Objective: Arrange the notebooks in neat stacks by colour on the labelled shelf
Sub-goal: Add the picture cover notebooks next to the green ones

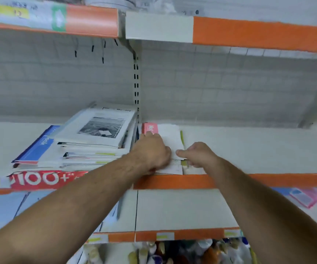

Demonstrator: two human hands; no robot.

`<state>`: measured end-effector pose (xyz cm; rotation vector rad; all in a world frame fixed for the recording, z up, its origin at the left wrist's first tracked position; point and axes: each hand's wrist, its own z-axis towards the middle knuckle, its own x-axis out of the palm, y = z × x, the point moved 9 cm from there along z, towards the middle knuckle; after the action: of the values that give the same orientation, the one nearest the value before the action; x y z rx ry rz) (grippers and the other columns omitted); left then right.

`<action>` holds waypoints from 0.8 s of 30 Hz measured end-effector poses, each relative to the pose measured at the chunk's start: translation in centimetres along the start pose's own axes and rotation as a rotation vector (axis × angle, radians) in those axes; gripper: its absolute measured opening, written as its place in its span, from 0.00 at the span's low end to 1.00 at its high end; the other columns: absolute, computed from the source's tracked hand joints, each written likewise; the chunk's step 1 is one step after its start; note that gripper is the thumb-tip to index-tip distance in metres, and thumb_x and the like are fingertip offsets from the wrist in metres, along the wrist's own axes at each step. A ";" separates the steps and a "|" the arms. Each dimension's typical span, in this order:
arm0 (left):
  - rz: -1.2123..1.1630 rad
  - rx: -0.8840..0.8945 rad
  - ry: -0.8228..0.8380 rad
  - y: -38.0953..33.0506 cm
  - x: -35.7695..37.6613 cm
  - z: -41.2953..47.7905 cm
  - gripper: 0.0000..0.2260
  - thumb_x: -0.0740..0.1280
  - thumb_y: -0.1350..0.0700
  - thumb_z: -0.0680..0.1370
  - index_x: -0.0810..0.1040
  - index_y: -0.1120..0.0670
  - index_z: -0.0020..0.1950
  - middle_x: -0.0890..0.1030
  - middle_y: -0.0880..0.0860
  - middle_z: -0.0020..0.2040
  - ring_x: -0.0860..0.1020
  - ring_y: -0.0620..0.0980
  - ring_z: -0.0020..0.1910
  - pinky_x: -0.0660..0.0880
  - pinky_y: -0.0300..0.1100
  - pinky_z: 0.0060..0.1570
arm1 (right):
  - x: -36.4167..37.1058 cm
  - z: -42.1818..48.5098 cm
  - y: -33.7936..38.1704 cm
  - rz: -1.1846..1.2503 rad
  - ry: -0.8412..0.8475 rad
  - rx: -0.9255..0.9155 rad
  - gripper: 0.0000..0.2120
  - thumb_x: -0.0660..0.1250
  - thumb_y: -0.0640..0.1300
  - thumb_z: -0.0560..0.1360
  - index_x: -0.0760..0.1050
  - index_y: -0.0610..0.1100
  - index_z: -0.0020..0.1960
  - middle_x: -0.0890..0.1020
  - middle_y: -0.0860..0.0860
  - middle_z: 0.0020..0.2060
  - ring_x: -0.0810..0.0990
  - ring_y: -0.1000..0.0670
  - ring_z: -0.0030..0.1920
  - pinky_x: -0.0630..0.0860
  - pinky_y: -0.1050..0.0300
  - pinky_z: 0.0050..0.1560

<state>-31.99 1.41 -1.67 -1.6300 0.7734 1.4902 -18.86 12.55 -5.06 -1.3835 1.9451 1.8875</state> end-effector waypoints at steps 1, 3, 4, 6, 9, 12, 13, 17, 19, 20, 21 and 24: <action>0.009 -0.025 -0.014 -0.1 0.0 -0.3 0.31 0.49 0.41 0.75 0.71 0.60 0.67 0.73 0.62 0.66 0.69 0.62 0.64 0.68 0.56 0.65 | 0.0 0.5 -0.5 0.055 0.028 0.012 0.17 0.74 0.51 0.72 0.72 0.41 0.37 0.76 0.44 0.31 0.72 0.48 0.30 0.68 0.58 0.34; -0.007 -0.064 -0.019 -0.1 0.4 -0.8 0.30 0.47 0.41 0.73 0.75 0.57 0.61 0.75 0.62 0.62 0.71 0.61 0.61 0.69 0.56 0.64 | -0.1 1.3 -1.2 0.157 0.063 0.033 0.12 0.72 0.46 0.75 0.75 0.37 0.46 0.77 0.43 0.35 0.75 0.48 0.31 0.69 0.58 0.34; -0.031 -0.078 -0.018 -0.1 0.6 -1.0 0.29 0.46 0.41 0.72 0.76 0.56 0.60 0.76 0.62 0.60 0.71 0.60 0.60 0.69 0.56 0.64 | -0.3 1.6 -1.5 0.199 0.071 0.045 0.11 0.70 0.44 0.77 0.75 0.36 0.49 0.78 0.42 0.36 0.76 0.49 0.31 0.71 0.58 0.34; -0.097 -0.106 -0.030 -0.5 0.4 -1.6 0.28 0.47 0.41 0.74 0.76 0.55 0.59 0.76 0.61 0.59 0.71 0.59 0.60 0.69 0.54 0.64 | -0.5 2.1 -2.1 0.269 0.106 0.069 0.07 0.67 0.40 0.79 0.75 0.36 0.53 0.81 0.41 0.41 0.80 0.49 0.31 0.75 0.57 0.35; -0.155 -0.156 -0.055 -0.2 0.1 -2.0 0.22 0.55 0.43 0.79 0.77 0.58 0.58 0.77 0.59 0.58 0.74 0.57 0.59 0.73 0.49 0.61 | -1.0 2.4 -2.9 0.414 0.116 0.108 0.03 0.61 0.36 0.80 0.72 0.37 0.49 0.82 0.38 0.44 0.84 0.44 0.39 0.81 0.51 0.45; -0.153 -0.188 -0.089 0.0 0.0 -2.0 0.19 0.56 0.45 0.80 0.80 0.56 0.47 0.82 0.54 0.47 0.79 0.53 0.47 0.76 0.43 0.48 | -1.2 2.6 -4.0 0.549 0.135 0.137 0.06 0.58 0.35 0.81 0.72 0.38 0.46 0.80 0.38 0.40 0.84 0.42 0.40 0.82 0.46 0.51; -0.144 -0.191 -0.098 -0.1 -0.1 -2.0 0.19 0.56 0.45 0.80 0.80 0.56 0.45 0.81 0.53 0.43 0.79 0.51 0.44 0.75 0.42 0.45 | -1.1 2.7 -4.2 0.582 0.151 0.142 0.06 0.58 0.36 0.81 0.73 0.38 0.48 0.80 0.38 0.40 0.84 0.41 0.41 0.82 0.46 0.49; -0.165 -0.151 -0.120 -0.5 -0.1 -1.8 0.16 0.57 0.45 0.80 0.78 0.54 0.44 0.79 0.51 0.43 0.77 0.50 0.45 0.74 0.43 0.50 | -0.7 3.1 -3.8 0.563 0.204 0.119 0.05 0.62 0.40 0.78 0.75 0.40 0.51 0.81 0.40 0.37 0.86 0.39 0.43 0.82 0.50 0.46; -0.215 -0.129 -0.112 -0.3 0.3 -1.3 0.16 0.59 0.44 0.78 0.78 0.53 0.40 0.78 0.50 0.42 0.77 0.50 0.45 0.76 0.43 0.48 | -0.5 3.0 -3.7 0.552 0.208 0.116 0.04 0.64 0.41 0.78 0.76 0.41 0.51 0.83 0.41 0.38 0.86 0.40 0.44 0.82 0.50 0.46; -0.252 -0.129 -0.106 0.0 0.6 -1.2 0.15 0.60 0.44 0.77 0.76 0.51 0.37 0.77 0.49 0.40 0.77 0.49 0.43 0.76 0.42 0.44 | -0.4 3.0 -3.7 0.553 0.213 0.113 0.05 0.66 0.42 0.77 0.76 0.41 0.51 0.84 0.41 0.39 0.86 0.41 0.43 0.82 0.51 0.47; -0.271 -0.132 -0.101 0.2 0.7 -1.1 0.14 0.61 0.43 0.77 0.75 0.50 0.36 0.77 0.48 0.40 0.77 0.49 0.41 0.75 0.41 0.42 | -0.3 3.0 -3.7 0.553 0.222 0.108 0.06 0.67 0.42 0.77 0.77 0.41 0.52 0.84 0.41 0.40 0.86 0.41 0.43 0.82 0.51 0.47; -0.278 -0.119 -0.096 0.4 0.9 -0.8 0.12 0.62 0.42 0.76 0.77 0.48 0.41 0.78 0.48 0.45 0.77 0.48 0.44 0.75 0.41 0.44 | -0.2 3.1 -3.6 0.551 0.241 0.082 0.10 0.72 0.42 0.76 0.78 0.40 0.56 0.87 0.43 0.41 0.87 0.44 0.43 0.82 0.53 0.46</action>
<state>-31.76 0.55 -2.64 -1.6636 0.3932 1.4230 -17.97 15.89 -8.36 -1.1797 2.7151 1.8680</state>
